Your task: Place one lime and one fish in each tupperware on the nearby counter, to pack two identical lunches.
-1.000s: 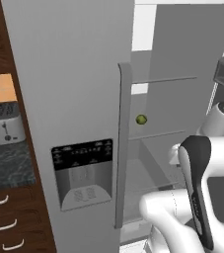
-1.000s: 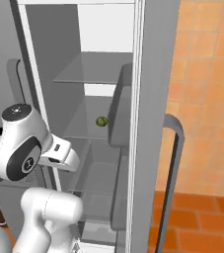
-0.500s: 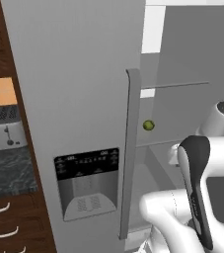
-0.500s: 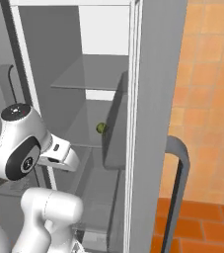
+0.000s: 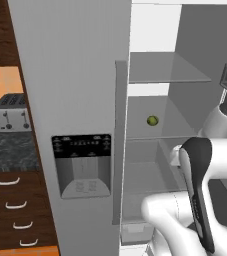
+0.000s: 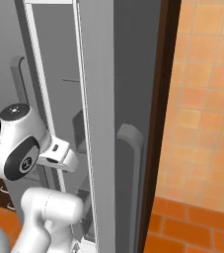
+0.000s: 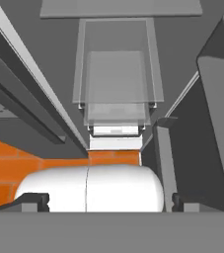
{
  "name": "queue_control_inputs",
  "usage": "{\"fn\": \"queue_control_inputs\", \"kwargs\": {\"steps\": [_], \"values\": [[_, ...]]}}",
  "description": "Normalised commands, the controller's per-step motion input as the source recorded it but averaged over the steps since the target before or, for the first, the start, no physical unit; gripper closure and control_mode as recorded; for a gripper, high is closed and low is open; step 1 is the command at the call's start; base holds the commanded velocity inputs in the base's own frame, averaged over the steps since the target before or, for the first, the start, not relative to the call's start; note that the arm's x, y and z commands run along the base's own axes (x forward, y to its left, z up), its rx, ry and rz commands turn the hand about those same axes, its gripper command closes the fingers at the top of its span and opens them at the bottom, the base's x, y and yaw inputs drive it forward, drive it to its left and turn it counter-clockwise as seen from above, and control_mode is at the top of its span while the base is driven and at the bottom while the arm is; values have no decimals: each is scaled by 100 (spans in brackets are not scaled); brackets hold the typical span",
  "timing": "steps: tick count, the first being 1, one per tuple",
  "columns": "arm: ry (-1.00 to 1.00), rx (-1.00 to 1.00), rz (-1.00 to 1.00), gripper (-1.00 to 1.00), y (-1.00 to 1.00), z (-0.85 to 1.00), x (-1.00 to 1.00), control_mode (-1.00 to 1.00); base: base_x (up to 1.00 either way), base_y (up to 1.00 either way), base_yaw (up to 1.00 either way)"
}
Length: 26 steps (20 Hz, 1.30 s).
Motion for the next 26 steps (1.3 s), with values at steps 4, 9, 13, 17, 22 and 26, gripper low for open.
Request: {"fn": "queue_control_inputs", "kwargs": {"steps": [4, 9, 13, 17, 22, 26], "values": [[0, 0, 0, -100, 0, 0, 0, 100, 2, -1, 0], [0, 0, 0, -100, 0, 0, 0, 100, 0, 0, 0], [0, 0, 0, -100, 0, 0, 0, 100, 3, 0, 0], [-10, 0, -3, -100, 0, 0, 24, -100, 12, 0, 0], [-18, 0, -25, -100, 0, 0, 69, -100, 0, 0, 0], [-22, 0, -10, -100, -6, 1, 73, -100, 0, 0, 0]]}}
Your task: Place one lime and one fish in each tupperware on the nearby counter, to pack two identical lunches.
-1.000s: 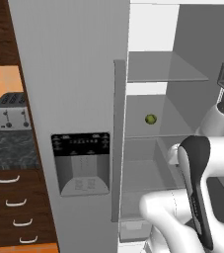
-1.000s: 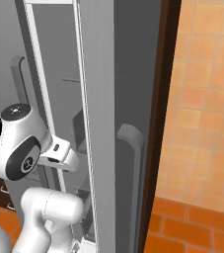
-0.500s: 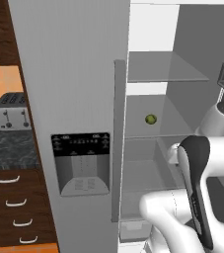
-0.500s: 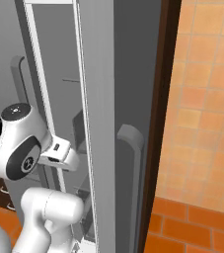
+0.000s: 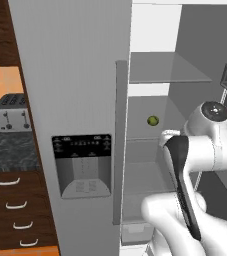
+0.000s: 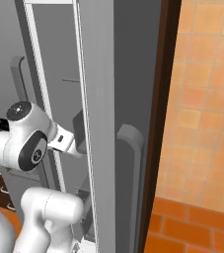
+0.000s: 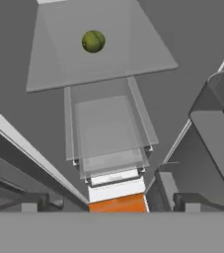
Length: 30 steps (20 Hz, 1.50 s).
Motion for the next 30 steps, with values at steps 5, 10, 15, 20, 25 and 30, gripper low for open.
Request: {"fn": "queue_control_inputs", "kwargs": {"steps": [5, 10, 15, 20, 25, 30], "values": [[-22, 0, 0, -100, -1, 6, 64, -100, 0, 0, 0], [-16, -1, 19, -100, -38, 0, 82, -100, 0, 0, 0], [7, -1, 8, -100, -12, 0, 37, -100, 0, 0, 0], [3, 0, -2, -100, -2, 0, 58, -100, 0, 0, 0], [0, 0, -4, -100, -5, 0, 73, -100, 0, 0, 0], [10, 0, 0, -100, -31, -10, 74, -100, 0, 0, 0]]}}
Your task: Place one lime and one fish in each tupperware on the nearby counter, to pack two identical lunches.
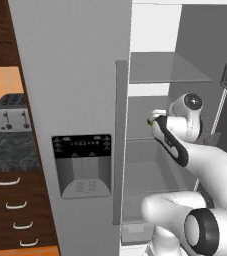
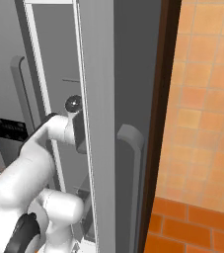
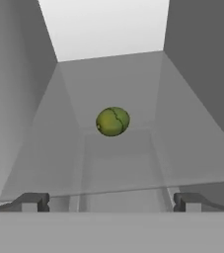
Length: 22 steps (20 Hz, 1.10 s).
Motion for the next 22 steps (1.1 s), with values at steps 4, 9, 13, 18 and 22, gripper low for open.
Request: {"fn": "queue_control_inputs", "kwargs": {"steps": [4, 9, 13, 18, 22], "values": [[1, -2, 0, -100, -20, -40, 55, -100, 0, 0, 0], [4, -6, -2, -100, 0, -28, 54, -100, 0, 0, 0], [3, -1, -1, -100, 0, -14, 43, -100, 0, 0, 0], [3, 0, -2, -100, 0, -14, 43, -100, 0, 0, 0], [2, 0, -4, -100, 0, -22, 45, -100, 0, 0, 0]]}}
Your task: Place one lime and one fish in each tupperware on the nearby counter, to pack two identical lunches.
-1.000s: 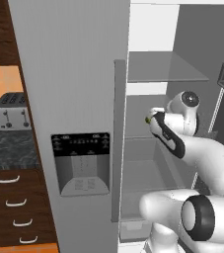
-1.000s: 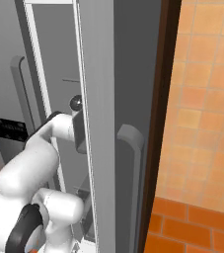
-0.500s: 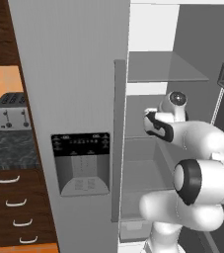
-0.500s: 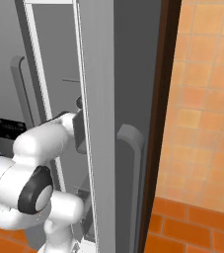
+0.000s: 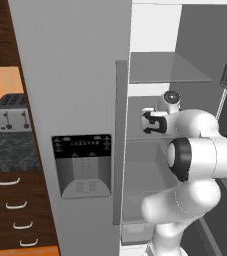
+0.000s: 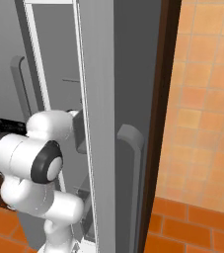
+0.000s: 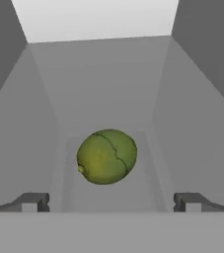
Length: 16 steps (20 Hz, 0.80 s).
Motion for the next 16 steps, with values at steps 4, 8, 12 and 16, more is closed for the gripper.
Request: {"fn": "queue_control_inputs", "kwargs": {"steps": [4, 8, 12, 16], "values": [[3, 0, -4, -100, 0, -30, 46, -100, 0, 0, 0], [3, 0, -3, -100, 0, -24, 40, -100, 0, 0, 0], [5, 0, -3, -100, 0, -23, 39, -100, 0, 0, 0], [8, 0, -3, -100, -10, -28, 44, -100, 0, 0, 0]]}}
